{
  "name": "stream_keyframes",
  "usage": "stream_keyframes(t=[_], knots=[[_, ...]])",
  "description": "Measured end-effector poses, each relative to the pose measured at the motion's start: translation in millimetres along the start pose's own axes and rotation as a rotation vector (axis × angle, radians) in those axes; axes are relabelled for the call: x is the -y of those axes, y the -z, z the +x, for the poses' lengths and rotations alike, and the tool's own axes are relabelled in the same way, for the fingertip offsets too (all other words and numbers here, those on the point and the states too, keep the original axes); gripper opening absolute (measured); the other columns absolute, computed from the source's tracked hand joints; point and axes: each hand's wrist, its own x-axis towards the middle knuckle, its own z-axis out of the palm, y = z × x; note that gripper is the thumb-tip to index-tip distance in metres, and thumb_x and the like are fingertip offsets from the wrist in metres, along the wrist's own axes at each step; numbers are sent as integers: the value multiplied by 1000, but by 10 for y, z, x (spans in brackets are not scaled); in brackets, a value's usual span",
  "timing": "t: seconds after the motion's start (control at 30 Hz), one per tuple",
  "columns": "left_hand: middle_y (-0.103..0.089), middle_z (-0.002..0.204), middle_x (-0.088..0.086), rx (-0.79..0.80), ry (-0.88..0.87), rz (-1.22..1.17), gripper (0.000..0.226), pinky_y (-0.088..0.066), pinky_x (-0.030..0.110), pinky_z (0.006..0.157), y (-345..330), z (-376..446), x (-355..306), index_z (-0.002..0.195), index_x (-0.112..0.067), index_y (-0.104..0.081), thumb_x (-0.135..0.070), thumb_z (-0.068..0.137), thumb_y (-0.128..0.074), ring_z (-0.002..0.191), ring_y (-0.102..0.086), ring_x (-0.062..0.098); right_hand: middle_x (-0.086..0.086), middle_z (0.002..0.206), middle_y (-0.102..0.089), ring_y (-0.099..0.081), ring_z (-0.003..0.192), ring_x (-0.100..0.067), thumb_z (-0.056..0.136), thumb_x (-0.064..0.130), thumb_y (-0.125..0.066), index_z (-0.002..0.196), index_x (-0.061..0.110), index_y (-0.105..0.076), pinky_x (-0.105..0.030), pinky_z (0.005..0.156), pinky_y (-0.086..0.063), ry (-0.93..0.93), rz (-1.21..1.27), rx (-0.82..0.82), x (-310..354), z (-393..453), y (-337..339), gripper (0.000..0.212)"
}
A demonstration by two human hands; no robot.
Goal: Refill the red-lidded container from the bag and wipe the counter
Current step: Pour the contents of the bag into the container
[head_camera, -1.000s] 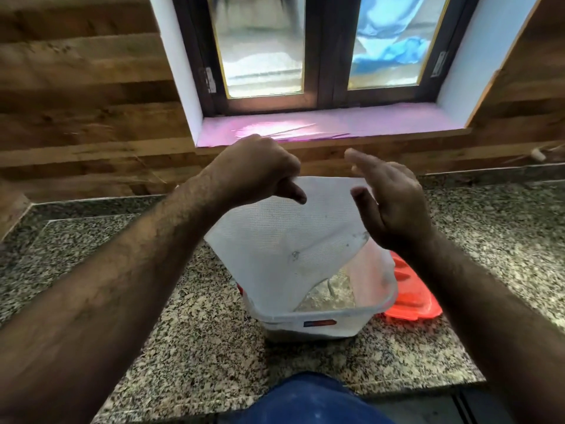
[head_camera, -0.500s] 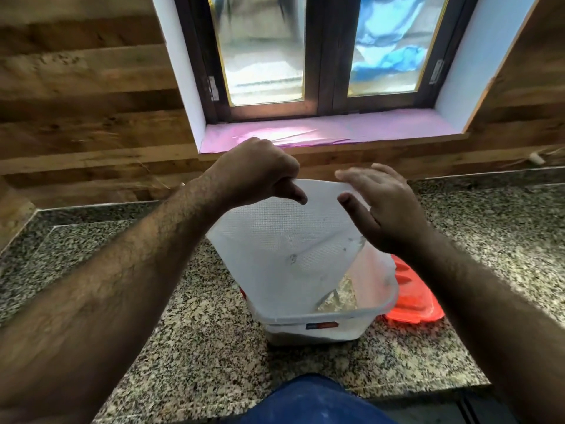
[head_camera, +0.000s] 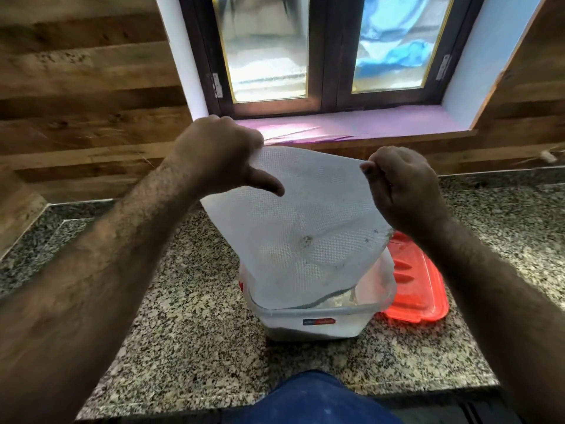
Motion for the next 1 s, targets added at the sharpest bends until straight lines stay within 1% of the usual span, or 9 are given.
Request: stream_keyframes(t=[0.13, 0.37, 0.43, 0.57, 0.67, 0.8, 0.87, 0.93, 1.0], knots=[[-26, 50, -7, -27, 33, 79, 77, -38, 32, 58, 100, 19, -130, 62, -19, -31, -92, 70, -56, 45, -23, 4, -11, 72, -60, -53, 63, -27, 113, 38, -54, 84, 6, -62, -35, 71, -37, 65, -75, -11, -47, 103, 14, 43], [-27, 48, -9, -89, 118, 43, 73, -33, 28, 57, 73, -80, -199, 59, -24, -27, -83, 74, -68, 44, -25, 4, 0, 67, -43, -37, 62, -18, 110, 47, -59, 78, 12, -56, -33, 68, -30, 132, -172, -41, -21, 190, -12, 48], [-32, 48, -9, -49, 129, -51, 70, -33, 26, 57, 21, -111, -236, 57, -27, -28, -74, 74, -77, 45, -29, 4, -1, 69, -45, -44, 60, -24, 111, 51, -54, 80, 12, -56, -34, 68, -31, 113, -163, 11, -51, 196, -24, 50], [-48, 49, -4, -68, 273, -429, 55, -33, 21, 48, -15, -216, -126, 54, -23, -48, -54, 75, -87, 43, -38, 7, -15, 104, -68, -62, 93, -33, 107, 57, -52, 114, 7, -67, -44, 87, -42, 67, -113, 59, -80, 144, -54, 53], [-46, 48, -6, -110, 325, -638, 47, -32, 13, 43, -38, -379, -49, 55, -20, -55, -40, 78, -90, 41, -40, 6, -24, 141, -62, -54, 134, -38, 101, 53, -66, 141, 1, -61, -53, 113, -38, 60, -58, -74, -72, 133, -57, 66], [-47, 51, -3, -217, 463, -825, 50, -35, 17, 42, -129, -682, 91, 59, 1, -58, -32, 79, -90, 46, -39, 5, -28, 167, -36, -30, 159, -45, 101, 50, -66, 159, -5, -39, -57, 129, -24, -163, 193, -147, -66, 65, -131, 84], [-53, 54, -7, -292, 548, -917, 56, -40, 23, 44, -205, -854, 164, 61, -1, -56, -39, 80, -92, 49, -46, 7, -23, 172, -28, -25, 161, -28, 100, 56, -60, 165, 1, -28, -32, 131, -24, -372, 390, -105, -28, 6, -148, 91], [-55, 58, -8, -344, 648, -1056, 62, -42, 27, 48, -300, -1033, 211, 65, 2, -53, -47, 78, -90, 54, -51, 13, -14, 172, -30, -31, 151, -12, 97, 70, -52, 167, 10, -27, -6, 114, -26, -602, 565, -34, -3, -43, -194, 96], [-55, 69, 11, -387, 753, -1203, 84, -42, 33, 47, -418, -1202, 205, 75, 15, -46, -56, 73, -90, 61, -53, 21, -9, 160, -46, -49, 135, -13, 86, 93, -46, 163, 18, -36, -17, 104, -39, -823, 806, 0, 36, -68, -263, 109]])
